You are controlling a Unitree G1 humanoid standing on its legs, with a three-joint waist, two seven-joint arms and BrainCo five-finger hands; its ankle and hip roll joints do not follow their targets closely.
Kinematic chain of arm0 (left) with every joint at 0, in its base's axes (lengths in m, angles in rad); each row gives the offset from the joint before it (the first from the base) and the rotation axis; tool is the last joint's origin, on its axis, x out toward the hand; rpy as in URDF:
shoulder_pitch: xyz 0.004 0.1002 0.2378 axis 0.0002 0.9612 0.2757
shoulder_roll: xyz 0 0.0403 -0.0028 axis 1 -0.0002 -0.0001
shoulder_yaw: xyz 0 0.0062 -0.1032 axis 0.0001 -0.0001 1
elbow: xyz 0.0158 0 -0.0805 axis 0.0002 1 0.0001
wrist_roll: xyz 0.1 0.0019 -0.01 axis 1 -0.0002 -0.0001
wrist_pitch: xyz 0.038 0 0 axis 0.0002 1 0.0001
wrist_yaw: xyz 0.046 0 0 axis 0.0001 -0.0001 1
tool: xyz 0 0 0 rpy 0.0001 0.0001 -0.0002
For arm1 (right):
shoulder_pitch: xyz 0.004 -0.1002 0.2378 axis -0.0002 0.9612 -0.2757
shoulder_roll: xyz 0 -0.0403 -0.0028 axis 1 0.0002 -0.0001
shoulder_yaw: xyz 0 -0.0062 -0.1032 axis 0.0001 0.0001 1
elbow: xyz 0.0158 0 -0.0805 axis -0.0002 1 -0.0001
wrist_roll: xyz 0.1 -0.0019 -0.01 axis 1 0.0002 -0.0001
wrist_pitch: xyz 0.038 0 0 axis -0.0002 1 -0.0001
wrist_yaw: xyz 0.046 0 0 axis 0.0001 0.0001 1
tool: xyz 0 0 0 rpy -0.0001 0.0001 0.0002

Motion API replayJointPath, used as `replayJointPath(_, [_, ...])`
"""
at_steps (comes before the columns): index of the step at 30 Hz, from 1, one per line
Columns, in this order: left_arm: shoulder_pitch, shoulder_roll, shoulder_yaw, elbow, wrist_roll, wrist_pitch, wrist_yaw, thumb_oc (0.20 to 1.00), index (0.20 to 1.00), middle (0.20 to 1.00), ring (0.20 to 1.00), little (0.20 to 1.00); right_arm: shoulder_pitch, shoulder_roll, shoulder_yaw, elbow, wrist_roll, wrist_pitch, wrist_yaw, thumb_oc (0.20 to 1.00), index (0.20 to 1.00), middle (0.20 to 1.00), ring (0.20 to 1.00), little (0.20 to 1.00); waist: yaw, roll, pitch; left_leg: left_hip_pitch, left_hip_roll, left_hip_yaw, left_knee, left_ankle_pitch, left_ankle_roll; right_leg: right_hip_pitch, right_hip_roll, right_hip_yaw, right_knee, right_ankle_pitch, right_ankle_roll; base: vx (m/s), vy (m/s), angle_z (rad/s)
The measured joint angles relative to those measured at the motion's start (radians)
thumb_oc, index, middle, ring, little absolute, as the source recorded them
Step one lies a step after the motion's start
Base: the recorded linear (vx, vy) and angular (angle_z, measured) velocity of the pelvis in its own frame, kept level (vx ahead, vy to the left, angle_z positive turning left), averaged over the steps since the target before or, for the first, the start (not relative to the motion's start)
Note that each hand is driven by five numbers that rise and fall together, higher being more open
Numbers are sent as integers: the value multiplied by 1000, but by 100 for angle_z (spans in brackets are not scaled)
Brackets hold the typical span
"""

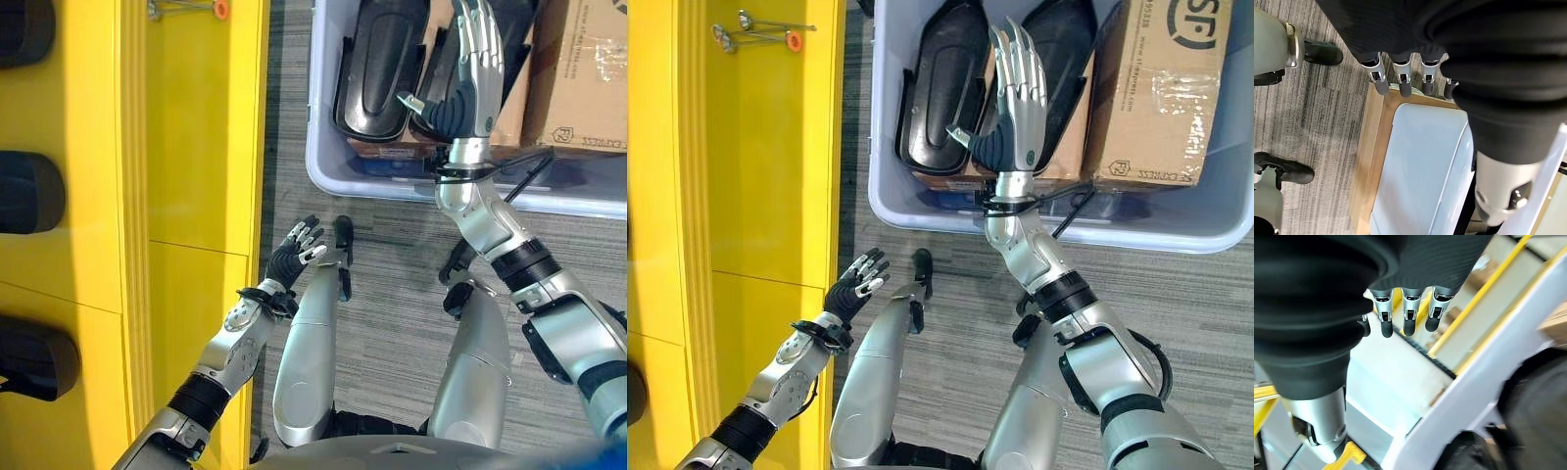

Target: Move parts from the plastic box to the shelf.

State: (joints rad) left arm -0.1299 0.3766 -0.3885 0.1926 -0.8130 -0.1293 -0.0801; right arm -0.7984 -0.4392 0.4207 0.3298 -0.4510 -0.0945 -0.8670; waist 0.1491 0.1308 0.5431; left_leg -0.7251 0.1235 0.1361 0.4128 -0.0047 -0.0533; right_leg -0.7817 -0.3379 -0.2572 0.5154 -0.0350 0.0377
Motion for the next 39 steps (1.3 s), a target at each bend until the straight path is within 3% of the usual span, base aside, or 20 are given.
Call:
replayJointPath(11, [-1,-52,-4,27,17,-41,24,1000,1000,1000,1000,1000,27,39,-40,70,113,31,-37,1000,1000,1000,1000,1000,-24,0,0,12,4,15,-20,2,0,0,7,11,-10,8,2,-3,5,-3])
replayJointPath(15, [-10,-52,0,28,17,-42,24,1000,1000,1000,1000,1000,-24,39,-56,152,184,22,30,1000,1000,1000,1000,1000,-18,0,0,16,3,15,-22,5,-2,0,4,11,-2,8,5,3,-5,1])
replayJointPath(20, [-14,-50,-2,26,17,-30,18,1000,1000,1000,1000,1000,-73,44,-105,321,310,11,34,1000,1000,1000,1000,1000,10,0,0,26,2,12,-21,6,-3,3,1,11,16,-1,0,2,-1,1])
replayJointPath(30, [-15,-45,-5,24,18,0,19,1000,1000,1000,1000,1000,-104,46,-132,415,433,30,56,1000,1000,1000,1000,1000,9,0,0,11,2,-6,-16,7,-1,1,0,-3,16,-9,-7,8,-4,3])
replayJointPath(39, [-50,-34,-40,24,18,15,44,1000,1000,1000,1000,1000,-138,47,-135,440,428,33,-3,1000,1000,1000,1000,1000,13,0,0,-9,-2,-3,-9,6,-2,-12,-5,-4,12,-9,-5,5,11,0])
